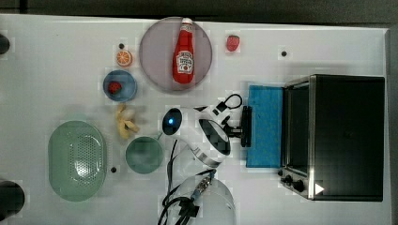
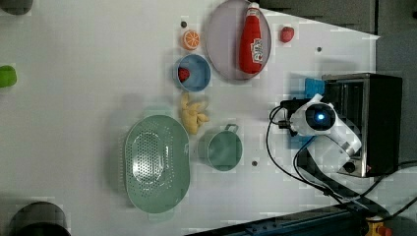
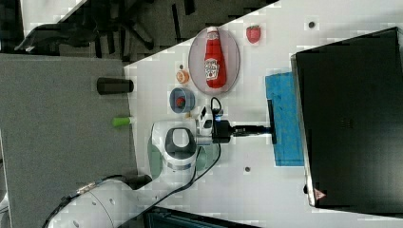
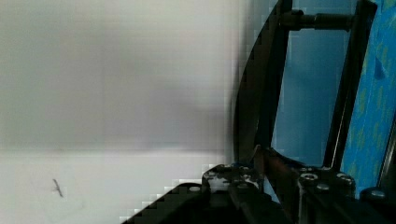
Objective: Flap open oven.
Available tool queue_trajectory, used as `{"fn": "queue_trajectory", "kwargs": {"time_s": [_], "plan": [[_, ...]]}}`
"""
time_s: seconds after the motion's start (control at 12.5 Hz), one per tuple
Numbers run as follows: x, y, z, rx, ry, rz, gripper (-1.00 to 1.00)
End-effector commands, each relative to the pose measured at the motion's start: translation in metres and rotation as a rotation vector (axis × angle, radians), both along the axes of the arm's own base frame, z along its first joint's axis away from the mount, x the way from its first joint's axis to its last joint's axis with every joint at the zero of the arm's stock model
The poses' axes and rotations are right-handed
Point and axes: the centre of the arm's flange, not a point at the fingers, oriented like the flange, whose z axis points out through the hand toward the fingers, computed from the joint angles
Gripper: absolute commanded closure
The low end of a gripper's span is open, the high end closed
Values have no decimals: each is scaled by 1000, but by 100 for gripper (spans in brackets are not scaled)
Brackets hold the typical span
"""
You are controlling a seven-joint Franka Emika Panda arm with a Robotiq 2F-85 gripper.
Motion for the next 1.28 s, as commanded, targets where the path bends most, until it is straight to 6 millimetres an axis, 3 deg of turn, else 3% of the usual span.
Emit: {"fn": "queue_trajectory", "kwargs": {"time_s": [0.08,0.24,0.48,0.72,0.96,1.12,1.28], "plan": [[40,3,54,43,-191,-122,65],[59,-2,112,160,-324,-370,65],[75,-10,216,365,-483,-664,65],[65,-16,313,507,-486,-867,65],[41,-19,409,499,-408,-918,65],[28,-22,454,483,-374,-936,65],[22,-23,478,472,-368,-977,65]]}}
